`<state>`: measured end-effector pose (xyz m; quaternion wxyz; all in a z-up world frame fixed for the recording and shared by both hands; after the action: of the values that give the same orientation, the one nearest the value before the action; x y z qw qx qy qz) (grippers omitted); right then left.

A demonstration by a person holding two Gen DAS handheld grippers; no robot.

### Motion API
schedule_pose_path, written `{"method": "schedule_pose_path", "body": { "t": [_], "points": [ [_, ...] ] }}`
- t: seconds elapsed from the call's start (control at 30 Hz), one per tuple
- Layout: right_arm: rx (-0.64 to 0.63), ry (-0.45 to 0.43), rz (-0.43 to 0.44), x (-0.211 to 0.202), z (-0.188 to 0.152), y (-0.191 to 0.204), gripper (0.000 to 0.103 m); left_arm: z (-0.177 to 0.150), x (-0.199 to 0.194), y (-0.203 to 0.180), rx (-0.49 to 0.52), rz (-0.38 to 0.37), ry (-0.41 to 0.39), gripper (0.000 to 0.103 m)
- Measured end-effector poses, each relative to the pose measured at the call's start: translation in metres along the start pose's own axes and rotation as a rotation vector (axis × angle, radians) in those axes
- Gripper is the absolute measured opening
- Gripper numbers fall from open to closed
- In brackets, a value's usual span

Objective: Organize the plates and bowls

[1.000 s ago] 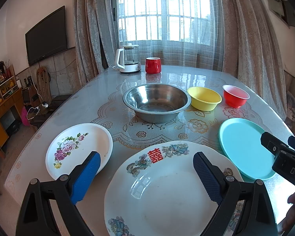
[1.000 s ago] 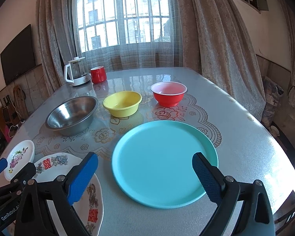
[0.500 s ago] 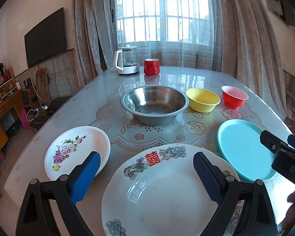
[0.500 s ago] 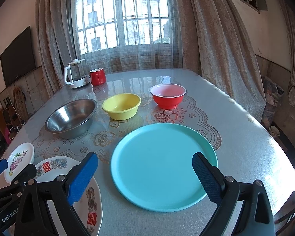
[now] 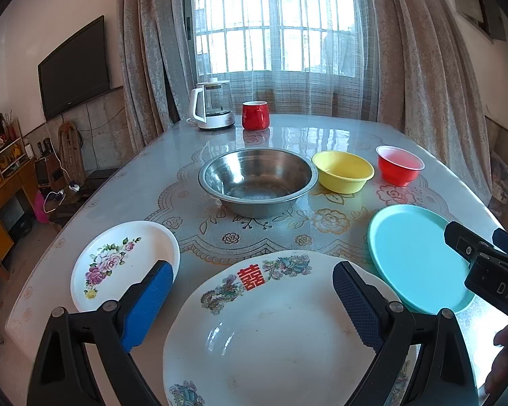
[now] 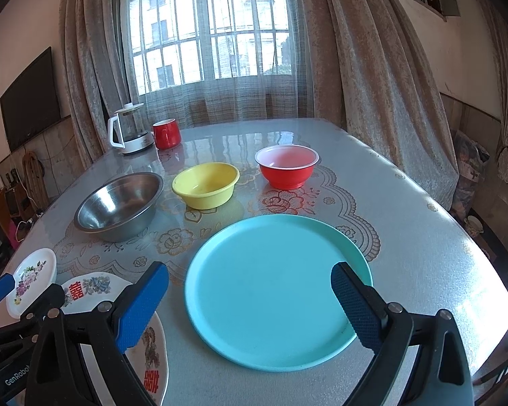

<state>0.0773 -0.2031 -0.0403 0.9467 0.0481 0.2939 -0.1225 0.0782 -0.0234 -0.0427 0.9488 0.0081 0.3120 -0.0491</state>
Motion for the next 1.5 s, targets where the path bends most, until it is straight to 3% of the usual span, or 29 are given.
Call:
{"method": "schedule_pose_path", "body": {
  "t": [0.37,0.53,0.63,0.7,0.73,0.8,0.87,0.97,1.1,1.5],
  "points": [
    [0.025,0.019,0.021,0.008,0.0,-0.013,0.098,0.001,0.01,-0.016,0.023,-0.027,0.027,0.096],
    [0.079,0.033,0.057,0.012,0.005,-0.034,0.095,0.009,0.019,-0.035,0.056,-0.113,0.08,0.095],
    [0.14,0.058,0.063,0.018,0.008,-0.06,0.089,0.017,0.028,-0.056,0.091,-0.206,0.132,0.075],
    [0.181,0.076,0.054,0.023,0.006,-0.08,0.078,0.021,0.037,-0.074,0.122,-0.268,0.175,0.061],
    [0.195,0.091,0.045,0.026,0.003,-0.089,0.076,0.022,0.042,-0.083,0.142,-0.291,0.196,0.046],
    [0.221,0.123,0.026,0.034,-0.002,-0.108,0.064,0.022,0.051,-0.102,0.177,-0.345,0.239,0.04],
    [0.239,0.163,0.014,0.044,-0.01,-0.122,0.052,0.021,0.064,-0.117,0.212,-0.356,0.281,0.026],
    [0.256,0.213,-0.003,0.059,-0.023,-0.137,0.04,0.016,0.081,-0.132,0.257,-0.357,0.334,0.025],
    [0.278,0.261,0.018,0.072,-0.034,-0.144,0.034,0.006,0.107,-0.136,0.258,-0.346,0.417,0.024],
    [0.214,0.289,0.066,0.091,-0.035,-0.123,0.014,-0.003,0.139,-0.13,0.276,-0.287,0.476,0.013]
  ]
}}
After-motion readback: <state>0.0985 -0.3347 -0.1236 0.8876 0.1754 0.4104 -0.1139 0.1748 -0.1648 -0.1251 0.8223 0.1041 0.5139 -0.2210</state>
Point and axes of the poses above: each gripper's, at about its wrist camera, not at the fingertips, and x roughly the way its jaws point, y to its left, z to its top, the point moved 9 cm from there along x, roughly the way its jaws point, and after that the axes turned 5 degrees about -z, right-handed, at the moved point
